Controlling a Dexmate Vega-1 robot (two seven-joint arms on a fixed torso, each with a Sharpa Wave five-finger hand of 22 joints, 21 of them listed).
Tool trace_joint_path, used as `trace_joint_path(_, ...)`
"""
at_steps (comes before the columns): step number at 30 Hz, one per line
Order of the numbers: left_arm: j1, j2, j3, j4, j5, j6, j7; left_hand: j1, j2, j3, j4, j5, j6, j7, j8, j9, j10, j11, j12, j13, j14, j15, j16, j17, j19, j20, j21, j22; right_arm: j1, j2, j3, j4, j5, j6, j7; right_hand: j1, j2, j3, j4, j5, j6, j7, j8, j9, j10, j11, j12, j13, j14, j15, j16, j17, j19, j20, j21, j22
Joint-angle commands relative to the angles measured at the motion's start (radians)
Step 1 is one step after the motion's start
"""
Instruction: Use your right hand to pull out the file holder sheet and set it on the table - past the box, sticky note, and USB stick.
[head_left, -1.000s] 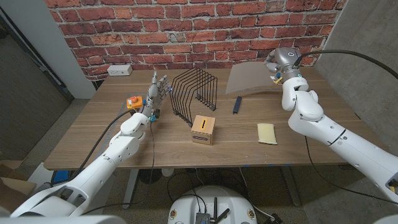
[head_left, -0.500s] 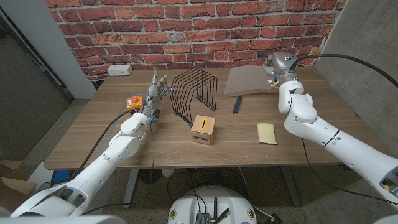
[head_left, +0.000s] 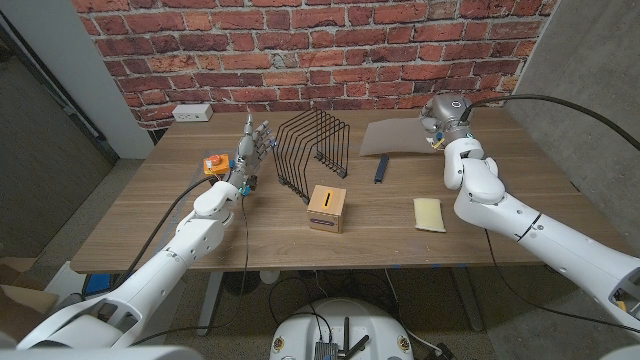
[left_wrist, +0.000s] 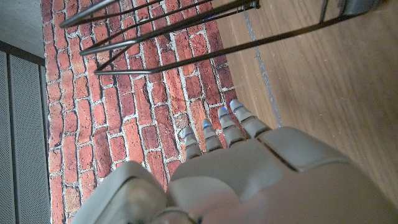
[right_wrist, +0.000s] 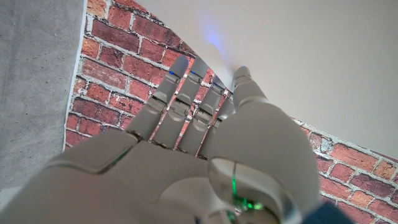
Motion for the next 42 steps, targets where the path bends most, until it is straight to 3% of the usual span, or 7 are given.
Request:
trace_joint_path(1, 0.0, 0.0, 0.0, 0.0, 0.0, 0.0, 0.0, -0.002, 0.01, 0.0, 0.006, 0.007, 0.003, -0.006, 0.007, 0.002, -0.001, -0.009, 0.006, 0.005, 0.006, -0.004, 0.006, 0.003, 0.006, 0.002, 0.008, 0.006, -0.005, -0.011, -0.016, 0.001, 0.005, 0.006, 0.03, -0.009, -0.002, 0.006, 0.001, -0.002, 0.01, -0.002, -0.002, 0.003, 0.005, -0.002, 0.0, 0.003, 0.009, -0.067, 0.0, 0.003, -0.006, -0.129, 0.008, 0.0)
trace_joint_path(25, 0.0, 0.0, 0.0, 0.0, 0.0, 0.0, 0.0, -0.002, 0.011, 0.0, 0.006, 0.007, 0.004, -0.004, 0.008, 0.002, 0.001, -0.007, 0.006, 0.005, 0.007, -0.003, 0.006, 0.003, 0.006, 0.002, 0.008, 0.006, -0.064, -0.062, -0.024, -0.073, -0.009, -0.029, 0.099, -0.016, -0.003, 0.009, 0.002, -0.002, 0.009, -0.004, -0.005, 0.003, 0.001, -0.002, -0.005, -0.002, 0.003, -0.067, -0.004, 0.004, -0.009, -0.129, 0.011, -0.001)
trace_joint_path(42, 0.0, 0.0, 0.0, 0.0, 0.0, 0.001, 0.0, -0.002, 0.01, 0.0, 0.006, 0.007, 0.004, -0.005, 0.007, 0.002, 0.0, -0.009, 0.006, 0.005, 0.006, -0.004, 0.006, 0.003, 0.006, 0.002, 0.008, 0.006, -0.08, -0.103, -0.038, -0.095, -0.038, 0.006, 0.184, -0.028, -0.012, 0.01, 0.004, -0.003, -0.001, -0.011, -0.013, 0.004, -0.014, -0.003, -0.013, -0.016, -0.046, -0.065, -0.028, -0.004, -0.033, -0.128, 0.002, -0.005)
